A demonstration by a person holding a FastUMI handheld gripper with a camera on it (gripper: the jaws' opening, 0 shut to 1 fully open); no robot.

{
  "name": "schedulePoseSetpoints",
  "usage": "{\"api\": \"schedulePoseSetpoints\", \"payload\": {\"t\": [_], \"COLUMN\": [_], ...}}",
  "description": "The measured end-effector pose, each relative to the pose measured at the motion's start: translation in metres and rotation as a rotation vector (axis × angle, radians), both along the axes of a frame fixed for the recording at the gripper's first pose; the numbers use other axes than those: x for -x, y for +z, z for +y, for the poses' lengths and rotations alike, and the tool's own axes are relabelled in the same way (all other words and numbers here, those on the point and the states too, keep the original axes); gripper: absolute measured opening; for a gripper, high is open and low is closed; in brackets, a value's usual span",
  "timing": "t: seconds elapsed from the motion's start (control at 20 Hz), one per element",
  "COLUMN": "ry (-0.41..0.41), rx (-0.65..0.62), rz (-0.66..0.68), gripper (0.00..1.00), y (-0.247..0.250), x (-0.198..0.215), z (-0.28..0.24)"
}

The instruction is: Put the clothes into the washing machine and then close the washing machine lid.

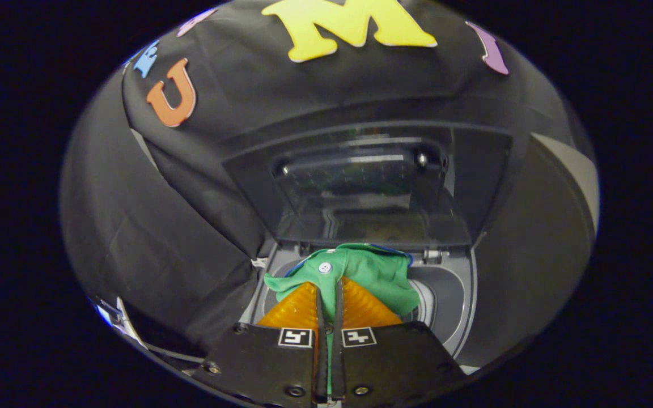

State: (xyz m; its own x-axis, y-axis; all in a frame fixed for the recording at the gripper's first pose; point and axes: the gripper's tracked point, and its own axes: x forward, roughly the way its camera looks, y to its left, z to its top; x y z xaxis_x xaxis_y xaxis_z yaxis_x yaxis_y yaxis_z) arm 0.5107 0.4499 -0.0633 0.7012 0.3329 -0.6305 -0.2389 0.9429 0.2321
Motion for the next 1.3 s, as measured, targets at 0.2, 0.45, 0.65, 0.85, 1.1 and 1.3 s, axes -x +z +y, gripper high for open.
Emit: {"api": "schedulePoseSetpoints", "payload": {"t": [0.2, 0.45, 0.65, 0.85, 1.1, 1.3], "ry": [-0.034, -0.097, -0.104, -0.097, -0.127, -0.145], "rx": [0.008, 0.031, 0.049, 0.061, 0.06, 0.087], "rz": [0.101, 0.201, 0.206, 0.202, 0.208, 0.156], "gripper": [0.06, 0.06, 0.06, 0.06, 0.12, 0.73], "y": [-0.044, -0.079, -0.076, -0.075, -0.076, -0.077], "x": [0.001, 0.002, 0.0, 0.001, 0.003, 0.003], "z": [-0.004, -0.014, -0.014, -0.012, -0.015, -0.024]}}
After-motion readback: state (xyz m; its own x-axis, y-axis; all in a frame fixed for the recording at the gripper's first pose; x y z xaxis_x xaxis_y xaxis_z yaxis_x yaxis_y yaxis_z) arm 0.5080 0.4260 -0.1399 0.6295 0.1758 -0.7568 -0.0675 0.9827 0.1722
